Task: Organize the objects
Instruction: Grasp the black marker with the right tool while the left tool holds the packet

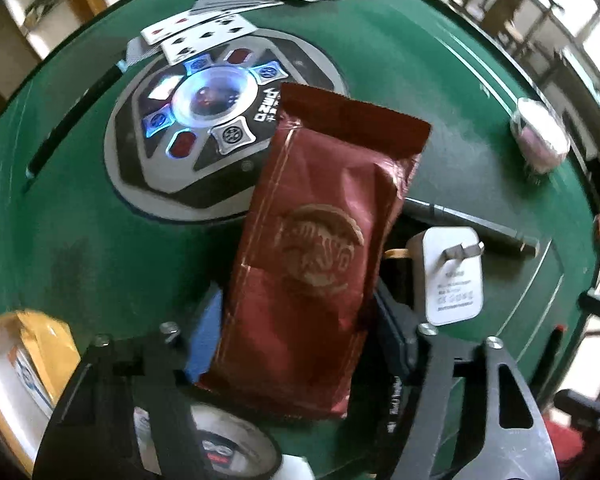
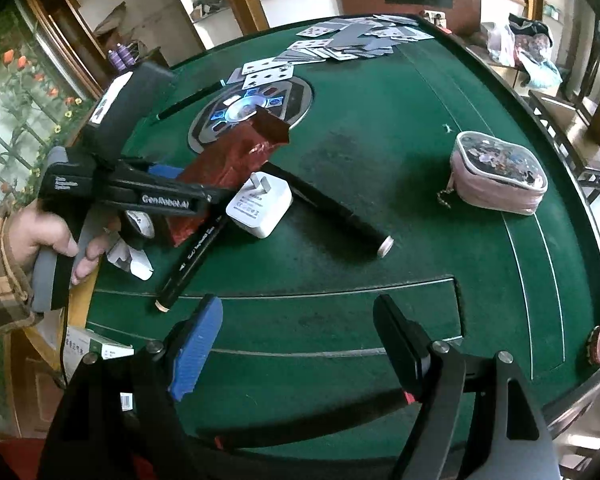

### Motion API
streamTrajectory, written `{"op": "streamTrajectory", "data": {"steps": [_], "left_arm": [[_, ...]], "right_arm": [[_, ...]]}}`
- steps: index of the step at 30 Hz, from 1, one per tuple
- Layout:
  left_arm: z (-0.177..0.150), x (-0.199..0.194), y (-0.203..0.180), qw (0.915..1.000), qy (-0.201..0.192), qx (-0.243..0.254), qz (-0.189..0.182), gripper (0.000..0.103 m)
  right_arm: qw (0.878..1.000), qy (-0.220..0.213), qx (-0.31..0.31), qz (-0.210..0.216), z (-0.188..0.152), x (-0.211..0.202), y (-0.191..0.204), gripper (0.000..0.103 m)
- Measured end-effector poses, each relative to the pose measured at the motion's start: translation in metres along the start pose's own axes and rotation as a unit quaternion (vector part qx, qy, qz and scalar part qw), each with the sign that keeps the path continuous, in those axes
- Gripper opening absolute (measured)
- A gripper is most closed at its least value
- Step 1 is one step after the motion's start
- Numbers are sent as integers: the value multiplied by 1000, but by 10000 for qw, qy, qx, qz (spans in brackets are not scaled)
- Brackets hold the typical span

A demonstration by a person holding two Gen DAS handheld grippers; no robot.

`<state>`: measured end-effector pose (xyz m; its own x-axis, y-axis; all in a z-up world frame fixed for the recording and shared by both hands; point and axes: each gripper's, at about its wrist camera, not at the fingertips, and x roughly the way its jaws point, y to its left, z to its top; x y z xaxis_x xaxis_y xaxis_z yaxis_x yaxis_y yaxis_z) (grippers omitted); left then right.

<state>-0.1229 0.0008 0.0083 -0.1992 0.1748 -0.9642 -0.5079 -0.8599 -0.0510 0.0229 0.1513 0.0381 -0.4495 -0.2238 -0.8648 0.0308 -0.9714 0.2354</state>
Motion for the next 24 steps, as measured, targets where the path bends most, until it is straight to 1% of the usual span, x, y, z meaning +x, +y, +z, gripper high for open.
{"op": "streamTrajectory", "data": {"steps": [2,4,7,11,12,13,14,15,16,17,18,20,21,22,23,24], "left_arm": [[-4,-4,1,9998,1,-187,7,58],[-10,-7,-1,9994,56,-326,-30,56],[-22,-12,-8,9991,134,-397,-93,54],[-34,-16,-8,9982,222,-526,-183,53],[-37,-18,-8,9980,225,-556,-207,53],[-41,-20,-10,9979,230,-573,-207,52],[-36,-18,-2,9977,251,-589,-205,52],[-37,-20,-4,9975,270,-620,-205,52],[-40,-21,-5,9972,288,-661,-211,52],[-44,-22,-6,9968,291,-711,-220,52],[-47,-23,-6,9964,293,-758,-226,52],[-43,-23,-5,9958,296,-836,-211,52],[-42,-21,-12,9957,291,-859,-185,52],[-42,-21,-13,9955,295,-883,-154,52],[-49,-22,-15,9953,304,-913,-126,52],[-48,-22,-16,9949,308,-949,-114,52]], "right_arm": [[10000,0,-20,17,1,1,0,78],[9999,-19,-102,13,4,2,0,78],[9997,-36,-250,1,10,9,-4,78],[9976,67,-629,-279,30,27,-15,78],[9968,109,-719,-323,35,31,-17,76],[9959,141,-814,-359,41,35,-18,73],[9947,207,-935,-368,47,41,-19,66],[9937,264,-1026,-370,52,46,-19,61],[9925,319,-1120,-368,56,52,-17,59],[9910,392,-1227,-365,61,58,-16,54],[9893,456,-1335,-378,64,64,-14,51],[9853,581,-1554,-404,69,76,-9,45],[9838,625,-1632,-404,71,82,-6,40],[9825,666,-1693,-400,72,86,-3,37],[9808,722,-1774,-377,72,91,0,30],[9794,761,-1834,-374,72,95,3,27]]}}
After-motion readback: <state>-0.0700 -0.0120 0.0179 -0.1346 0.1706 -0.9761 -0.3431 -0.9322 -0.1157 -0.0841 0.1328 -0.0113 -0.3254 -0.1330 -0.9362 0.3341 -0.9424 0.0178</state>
